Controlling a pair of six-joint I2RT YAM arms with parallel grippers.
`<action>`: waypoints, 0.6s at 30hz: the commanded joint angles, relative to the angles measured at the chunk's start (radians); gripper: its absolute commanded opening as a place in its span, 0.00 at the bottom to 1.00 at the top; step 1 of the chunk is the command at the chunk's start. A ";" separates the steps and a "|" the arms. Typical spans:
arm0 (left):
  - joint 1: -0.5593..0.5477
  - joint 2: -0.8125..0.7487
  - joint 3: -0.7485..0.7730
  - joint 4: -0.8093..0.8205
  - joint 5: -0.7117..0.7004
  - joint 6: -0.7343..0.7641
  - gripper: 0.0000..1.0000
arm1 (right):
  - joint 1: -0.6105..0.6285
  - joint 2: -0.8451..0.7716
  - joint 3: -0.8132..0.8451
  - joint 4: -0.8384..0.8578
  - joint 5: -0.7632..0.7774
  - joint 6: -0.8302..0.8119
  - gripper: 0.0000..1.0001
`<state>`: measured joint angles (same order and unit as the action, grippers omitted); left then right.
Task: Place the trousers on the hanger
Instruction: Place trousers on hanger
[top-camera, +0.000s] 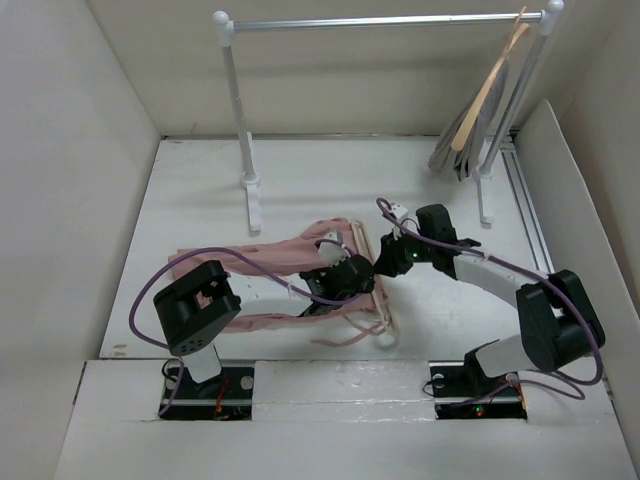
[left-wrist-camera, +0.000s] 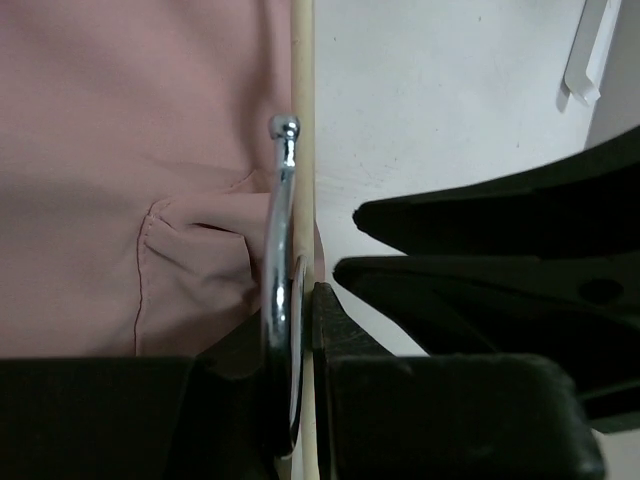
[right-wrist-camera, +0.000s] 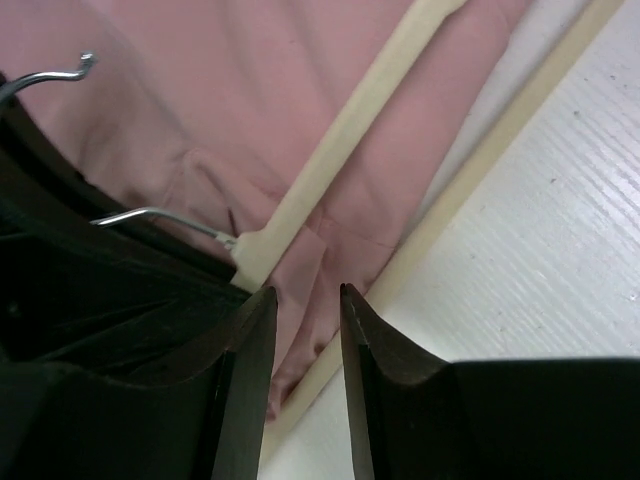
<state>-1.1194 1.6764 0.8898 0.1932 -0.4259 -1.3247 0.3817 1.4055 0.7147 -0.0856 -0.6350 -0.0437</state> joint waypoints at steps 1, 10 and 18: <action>0.006 0.002 -0.014 0.031 -0.017 0.007 0.00 | 0.013 0.033 0.009 0.119 0.026 0.025 0.38; 0.006 0.003 -0.028 0.032 0.002 -0.005 0.00 | 0.042 0.165 0.028 0.167 0.038 0.041 0.43; 0.006 0.051 -0.048 0.084 0.053 -0.036 0.00 | 0.060 0.204 0.071 0.136 0.061 0.030 0.55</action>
<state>-1.1126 1.6981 0.8463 0.2317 -0.4114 -1.3434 0.4252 1.6024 0.7414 0.0166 -0.5880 -0.0036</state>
